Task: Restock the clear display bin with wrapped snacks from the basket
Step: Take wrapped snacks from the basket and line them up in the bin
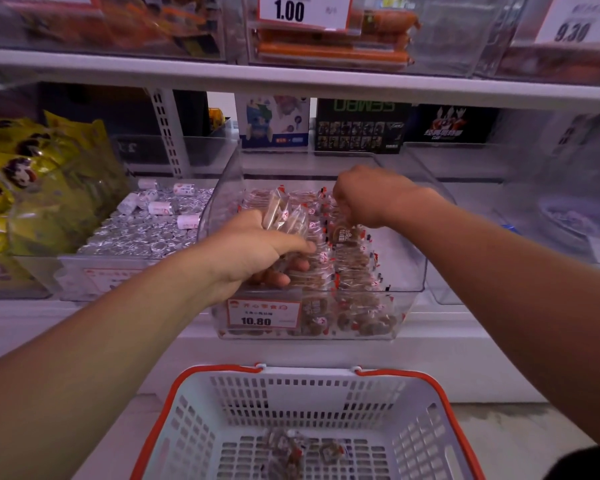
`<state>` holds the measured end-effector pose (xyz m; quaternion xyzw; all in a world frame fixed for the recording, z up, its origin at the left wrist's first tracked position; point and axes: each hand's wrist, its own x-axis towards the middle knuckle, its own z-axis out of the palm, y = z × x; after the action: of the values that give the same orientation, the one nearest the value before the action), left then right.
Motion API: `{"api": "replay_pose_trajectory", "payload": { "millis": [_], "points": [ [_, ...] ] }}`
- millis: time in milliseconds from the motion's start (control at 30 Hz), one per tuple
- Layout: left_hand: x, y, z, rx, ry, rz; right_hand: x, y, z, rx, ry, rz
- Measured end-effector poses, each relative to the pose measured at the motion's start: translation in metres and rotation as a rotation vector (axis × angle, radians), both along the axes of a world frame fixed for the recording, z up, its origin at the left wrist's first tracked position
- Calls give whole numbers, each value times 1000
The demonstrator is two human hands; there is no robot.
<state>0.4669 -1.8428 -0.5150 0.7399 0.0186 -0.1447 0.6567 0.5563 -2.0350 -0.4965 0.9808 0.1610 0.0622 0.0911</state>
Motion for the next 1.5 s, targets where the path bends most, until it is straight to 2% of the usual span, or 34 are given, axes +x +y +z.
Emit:
{"api": "replay_pose_trajectory", "payload": {
  "millis": [300,400,467,533,633,733,800,900,1000,1067,1133,1233,1400,1500],
  "points": [
    [0,-5,3,-1,6,-67,-10,-6,24,174,197,119],
    [-1,-4,4,6,5,-95,-28,-9,43,421,270,226],
    [-2,-3,5,22,1,-106,-48,-7,50,644,424,338],
    [-3,-2,6,60,-19,-114,-64,0,47,712,492,460],
    [-4,-4,7,150,-69,-142,-74,10,37,633,384,519],
    [-5,-9,6,176,-89,-128,-79,10,34,439,193,470],
    [-5,-11,4,193,-112,-107,-81,8,33,347,138,433],
    [-3,-11,3,122,-127,-82,-78,4,31,335,86,395],
    [6,-6,6,13,-124,28,-65,-8,33,341,50,240],
    [12,-2,6,54,-209,156,-55,-17,32,164,-21,151],
    [17,1,2,201,-323,227,-50,-20,27,-19,-64,102],
    [18,0,-7,313,-355,197,-46,-14,15,-160,-27,55],
    [17,0,-15,407,-392,136,-38,-8,7,-144,114,35],
    [18,1,-18,424,-411,144,-36,-6,6,-178,133,34]
  ]
}}
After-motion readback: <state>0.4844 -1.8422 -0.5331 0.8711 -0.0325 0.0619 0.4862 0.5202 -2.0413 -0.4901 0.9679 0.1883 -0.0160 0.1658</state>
